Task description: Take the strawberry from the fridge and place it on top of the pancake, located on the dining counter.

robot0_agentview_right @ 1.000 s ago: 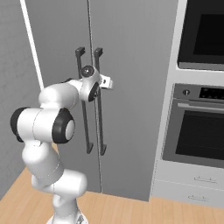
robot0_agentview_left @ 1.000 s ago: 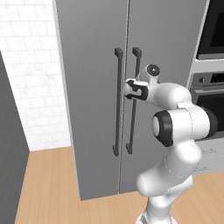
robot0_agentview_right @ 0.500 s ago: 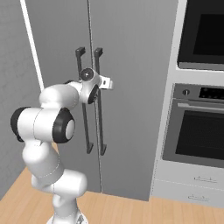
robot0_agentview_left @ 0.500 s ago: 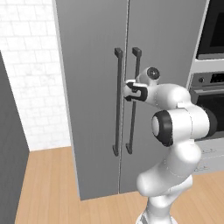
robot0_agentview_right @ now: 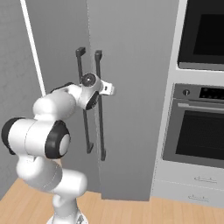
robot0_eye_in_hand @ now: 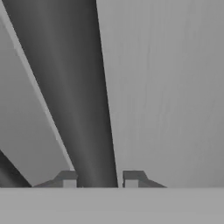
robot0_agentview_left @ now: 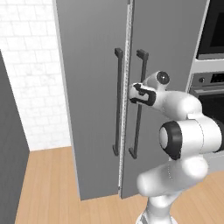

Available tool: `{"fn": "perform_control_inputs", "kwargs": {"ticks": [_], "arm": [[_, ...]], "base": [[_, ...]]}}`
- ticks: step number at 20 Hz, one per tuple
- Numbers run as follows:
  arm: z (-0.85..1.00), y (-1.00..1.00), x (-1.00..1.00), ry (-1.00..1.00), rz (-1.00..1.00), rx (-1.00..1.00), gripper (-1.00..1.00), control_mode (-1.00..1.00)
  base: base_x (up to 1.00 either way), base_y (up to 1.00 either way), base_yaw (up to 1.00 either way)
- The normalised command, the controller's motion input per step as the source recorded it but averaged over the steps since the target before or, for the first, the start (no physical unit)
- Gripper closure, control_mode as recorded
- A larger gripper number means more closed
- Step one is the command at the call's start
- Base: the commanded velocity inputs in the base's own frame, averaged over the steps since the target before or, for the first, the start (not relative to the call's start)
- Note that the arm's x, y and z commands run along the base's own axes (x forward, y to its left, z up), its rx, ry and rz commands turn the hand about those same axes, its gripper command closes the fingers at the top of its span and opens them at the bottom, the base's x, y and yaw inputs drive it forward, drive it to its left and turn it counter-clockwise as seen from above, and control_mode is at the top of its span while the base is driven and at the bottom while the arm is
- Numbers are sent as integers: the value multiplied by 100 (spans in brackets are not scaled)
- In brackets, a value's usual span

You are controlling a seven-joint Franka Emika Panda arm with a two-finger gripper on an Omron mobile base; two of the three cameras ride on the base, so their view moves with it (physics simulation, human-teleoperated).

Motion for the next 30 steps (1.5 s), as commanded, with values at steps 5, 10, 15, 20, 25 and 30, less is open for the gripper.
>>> {"fn": "perform_control_inputs", "kwargs": {"ticks": [5, 10, 15, 20, 25, 30], "arm": [[14, -56, -100, -1, 0, 4, 100, -100], [11, -53, -88, 3, 0, 0, 100, -100], [-8, -14, -26, 15, 0, -3, -100, -100], [0, 0, -40, 7, -1, 0, -100, -100], [37, 0, -100, 0, -1, -3, -100, -100], [73, 1, -89, 0, -1, -7, -100, -100]], "base": [[0, 0, 0], [0, 0, 0], [0, 0, 0], [0, 0, 0], [0, 0, 0], [0, 0, 0]]}}
